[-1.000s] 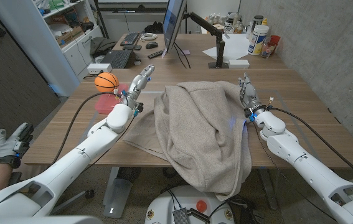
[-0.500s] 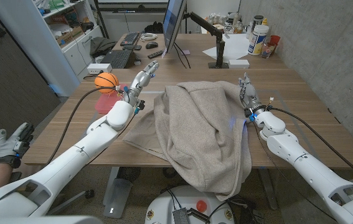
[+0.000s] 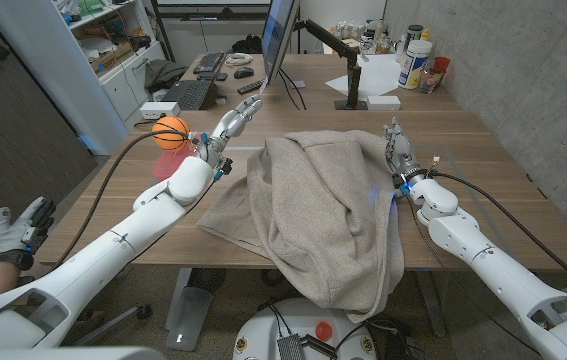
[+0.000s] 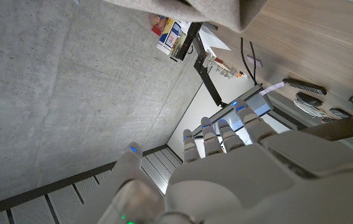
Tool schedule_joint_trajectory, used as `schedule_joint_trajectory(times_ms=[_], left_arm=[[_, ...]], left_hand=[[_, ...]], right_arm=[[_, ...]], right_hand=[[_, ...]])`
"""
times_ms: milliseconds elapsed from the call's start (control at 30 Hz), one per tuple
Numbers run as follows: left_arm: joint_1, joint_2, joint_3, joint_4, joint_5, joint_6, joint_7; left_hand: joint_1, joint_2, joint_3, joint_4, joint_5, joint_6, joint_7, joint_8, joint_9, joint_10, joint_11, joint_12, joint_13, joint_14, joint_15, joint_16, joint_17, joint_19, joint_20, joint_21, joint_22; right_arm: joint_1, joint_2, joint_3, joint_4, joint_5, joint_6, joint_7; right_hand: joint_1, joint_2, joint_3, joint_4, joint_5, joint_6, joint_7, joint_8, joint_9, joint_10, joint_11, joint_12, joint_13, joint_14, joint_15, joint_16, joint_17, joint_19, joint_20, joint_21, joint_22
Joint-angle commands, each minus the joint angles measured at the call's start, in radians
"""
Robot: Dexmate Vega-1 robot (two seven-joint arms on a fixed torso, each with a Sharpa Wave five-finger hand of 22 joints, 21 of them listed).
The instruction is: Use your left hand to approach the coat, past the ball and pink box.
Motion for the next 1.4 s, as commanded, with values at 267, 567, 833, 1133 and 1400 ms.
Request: schedule_joint_trajectory(times_ms=[267,567,833,1133,1400], left_arm=[[0.032,0.005,-0.007,-0.061,0.109,-0.037,0.048],[0.03,0.004,-0.007,-0.081,0.166,-0.021,0.062],[0.021,-0.01,0.0,-0.081,0.187,-0.025,0.062],[0.016,-0.016,0.006,-0.084,0.224,-0.019,0.072],[-0.002,0.0,0.041,-0.117,0.35,0.05,0.075]], left_hand=[[-0.005,-0.014,-0.007,0.0,0.009,0.025,0.001,0.011,0.005,0.017,-0.002,0.003,0.005,0.011,-0.045,0.006,0.003,-0.003,-0.014,-0.007,0.002],[-0.01,-0.017,-0.011,0.001,0.012,0.036,-0.001,0.013,0.005,0.006,-0.005,-0.003,0.005,0.003,-0.046,0.0,0.004,0.003,-0.014,-0.007,0.002],[-0.012,-0.019,-0.014,0.002,0.014,0.039,-0.003,0.013,0.005,0.005,-0.004,-0.005,0.005,0.002,-0.048,-0.001,0.004,0.006,-0.018,-0.008,0.002],[-0.014,-0.021,-0.017,0.002,0.017,0.045,-0.006,0.013,0.005,0.008,-0.003,-0.005,0.005,0.003,-0.05,-0.001,0.004,-0.003,-0.026,-0.013,0.002],[-0.014,-0.023,-0.019,0.001,0.02,0.049,-0.01,0.013,0.005,0.009,-0.002,-0.006,0.005,0.004,-0.054,-0.002,0.004,-0.001,-0.031,-0.013,0.002]], right_arm=[[0.001,0.0,-0.001,-0.002,-0.001,-0.004,-0.003],[0.002,0.002,-0.002,0.003,-0.003,0.006,0.001],[0.001,0.003,0.001,0.002,-0.003,0.008,-0.004],[0.002,0.003,0.001,0.007,-0.005,0.015,-0.001],[0.002,0.002,-0.001,0.003,-0.005,0.008,-0.002]], right_hand=[[0.002,0.008,-0.011,0.001,0.008,0.007,-0.014,0.0,0.001,0.005,-0.018,0.0,0.004,-0.034,0.001,-0.001,-0.003,-0.006,0.009,-0.002,0.005],[0.003,0.009,-0.012,0.001,0.008,0.008,-0.015,0.0,0.001,0.006,-0.017,0.0,0.004,-0.035,-0.001,0.0,-0.006,-0.007,0.007,-0.001,0.005],[0.003,0.009,-0.014,0.0,0.008,0.012,-0.016,0.001,0.001,0.011,-0.012,0.001,0.003,-0.031,0.0,0.002,-0.009,-0.004,0.003,0.0,0.005],[0.004,0.01,-0.016,0.0,0.008,0.016,-0.016,0.002,0.001,0.013,-0.009,0.001,0.003,-0.031,0.002,0.002,-0.012,-0.003,0.001,0.001,0.004],[0.004,0.01,-0.017,-0.001,0.008,0.017,-0.016,0.002,0.001,0.014,-0.01,0.001,0.003,-0.03,0.001,0.003,-0.013,-0.003,0.001,0.001,0.004]])
